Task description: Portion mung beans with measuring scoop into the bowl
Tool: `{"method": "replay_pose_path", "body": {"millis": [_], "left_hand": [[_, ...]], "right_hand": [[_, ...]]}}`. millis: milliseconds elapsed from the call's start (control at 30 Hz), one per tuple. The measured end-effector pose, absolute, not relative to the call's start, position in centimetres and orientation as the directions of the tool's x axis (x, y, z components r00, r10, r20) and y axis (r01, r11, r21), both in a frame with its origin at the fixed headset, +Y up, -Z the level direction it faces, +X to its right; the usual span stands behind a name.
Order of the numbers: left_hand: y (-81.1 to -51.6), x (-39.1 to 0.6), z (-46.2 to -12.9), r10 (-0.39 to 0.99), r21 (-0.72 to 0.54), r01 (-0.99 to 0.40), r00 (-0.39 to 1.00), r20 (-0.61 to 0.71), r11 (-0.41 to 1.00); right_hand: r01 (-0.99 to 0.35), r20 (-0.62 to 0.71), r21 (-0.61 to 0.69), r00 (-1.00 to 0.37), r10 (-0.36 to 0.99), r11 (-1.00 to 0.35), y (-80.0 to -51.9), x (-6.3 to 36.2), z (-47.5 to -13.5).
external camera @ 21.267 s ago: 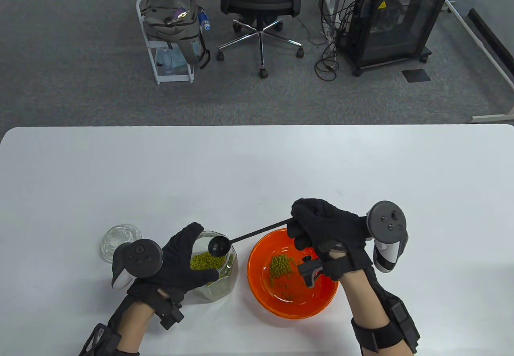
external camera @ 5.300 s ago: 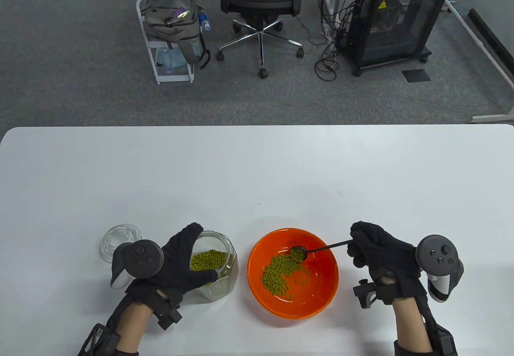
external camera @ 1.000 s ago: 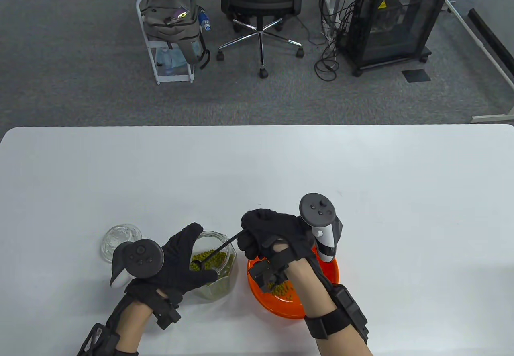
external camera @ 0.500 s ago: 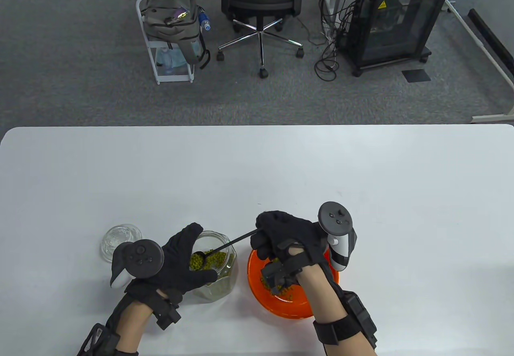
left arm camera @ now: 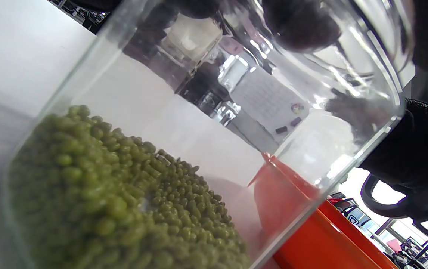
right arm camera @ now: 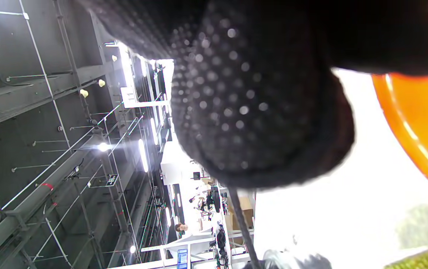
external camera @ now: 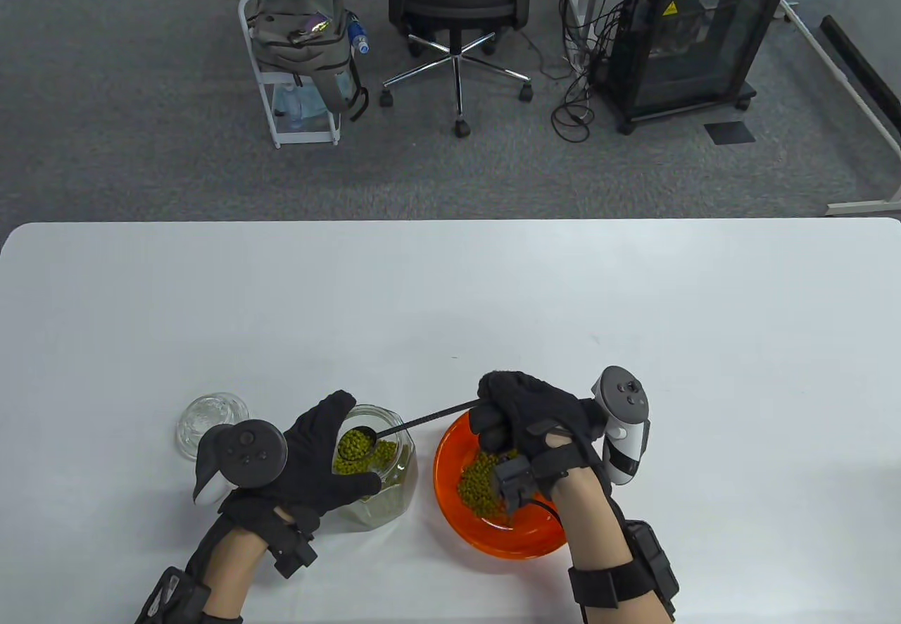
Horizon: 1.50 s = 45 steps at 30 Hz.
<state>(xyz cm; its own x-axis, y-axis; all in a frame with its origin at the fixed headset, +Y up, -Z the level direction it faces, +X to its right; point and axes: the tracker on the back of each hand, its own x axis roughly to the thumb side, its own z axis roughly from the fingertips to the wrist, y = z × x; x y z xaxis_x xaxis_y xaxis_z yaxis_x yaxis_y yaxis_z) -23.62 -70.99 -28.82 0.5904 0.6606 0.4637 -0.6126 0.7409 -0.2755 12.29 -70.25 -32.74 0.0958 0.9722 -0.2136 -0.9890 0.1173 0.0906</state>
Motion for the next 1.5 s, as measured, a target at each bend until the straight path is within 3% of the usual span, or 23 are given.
{"method": "replay_pose_path", "body": {"millis": [400, 867, 1500], "left_hand": [[-71.0, -23.6, -28.8, 0.661, -0.276, -0.613, 0.59, 0.464, 0.74], [-71.0, -23.6, -28.8, 0.662, -0.276, -0.614, 0.589, 0.463, 0.74], [-71.0, -23.6, -28.8, 0.663, -0.275, -0.615, 0.588, 0.463, 0.739]], "right_hand": [[-0.971, -0.234, 0.055, 0.214, 0.949, 0.232, -70.0, 14.1, -32.9], [-0.968, -0.203, 0.019, 0.241, 0.949, 0.25, -68.6, 18.1, -32.4], [-0.985, -0.205, -0.096, 0.162, 0.965, 0.145, -70.3, 27.4, -30.6]]}}
